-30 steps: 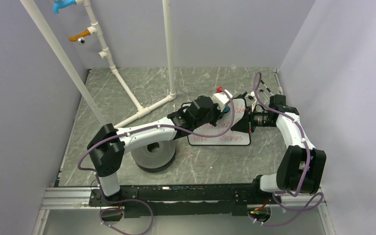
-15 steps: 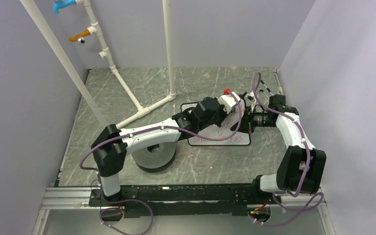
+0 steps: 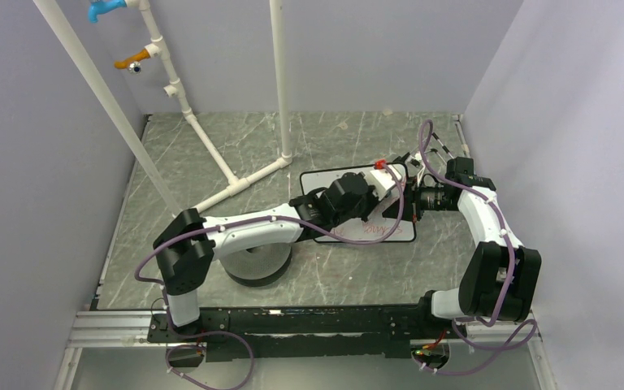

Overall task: Erase the whiteboard
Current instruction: Erase the center of the board with the whiteboard.

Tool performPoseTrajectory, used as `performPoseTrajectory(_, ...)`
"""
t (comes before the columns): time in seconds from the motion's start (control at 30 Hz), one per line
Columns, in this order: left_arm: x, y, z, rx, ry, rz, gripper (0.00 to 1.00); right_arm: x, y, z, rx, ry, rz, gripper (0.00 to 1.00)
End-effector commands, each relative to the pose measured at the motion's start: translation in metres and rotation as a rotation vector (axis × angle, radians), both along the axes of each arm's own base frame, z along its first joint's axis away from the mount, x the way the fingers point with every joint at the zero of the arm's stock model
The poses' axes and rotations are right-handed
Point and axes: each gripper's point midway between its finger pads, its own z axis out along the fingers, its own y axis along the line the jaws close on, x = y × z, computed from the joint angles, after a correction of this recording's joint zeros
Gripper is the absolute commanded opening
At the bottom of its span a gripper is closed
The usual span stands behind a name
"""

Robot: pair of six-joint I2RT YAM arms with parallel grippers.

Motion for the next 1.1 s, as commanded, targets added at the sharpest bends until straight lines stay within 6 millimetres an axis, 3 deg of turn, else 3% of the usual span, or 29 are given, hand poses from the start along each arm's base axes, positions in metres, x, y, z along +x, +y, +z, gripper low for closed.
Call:
performPoseTrajectory(0.0,0.033,0.036,0.004,0.021,-0.006,0.149,0.00,0.002,0.005,0.020,0.018,-0.106,0.041,0.00)
performPoseTrajectory(0.23,0.047,0.026,0.034,-0.008,-0.050,0.108,0.00,0.003,0.004,0.019,0.017,-0.107,0.041,0.00)
performPoseTrajectory(0.53,0.027,-0.010,0.061,-0.070,-0.061,-0.004,0.00,0.003,0.005,0.019,0.016,-0.106,0.041,0.00)
performPoseTrajectory(0.8,0.010,-0.029,0.047,-0.068,-0.025,-0.055,0.00,0.003,0.004,0.019,0.017,-0.105,0.040,0.00)
performPoseTrajectory(1.07,0.016,-0.008,0.022,-0.023,-0.003,0.012,0.00,0.002,0.004,0.019,0.015,-0.106,0.040,0.00)
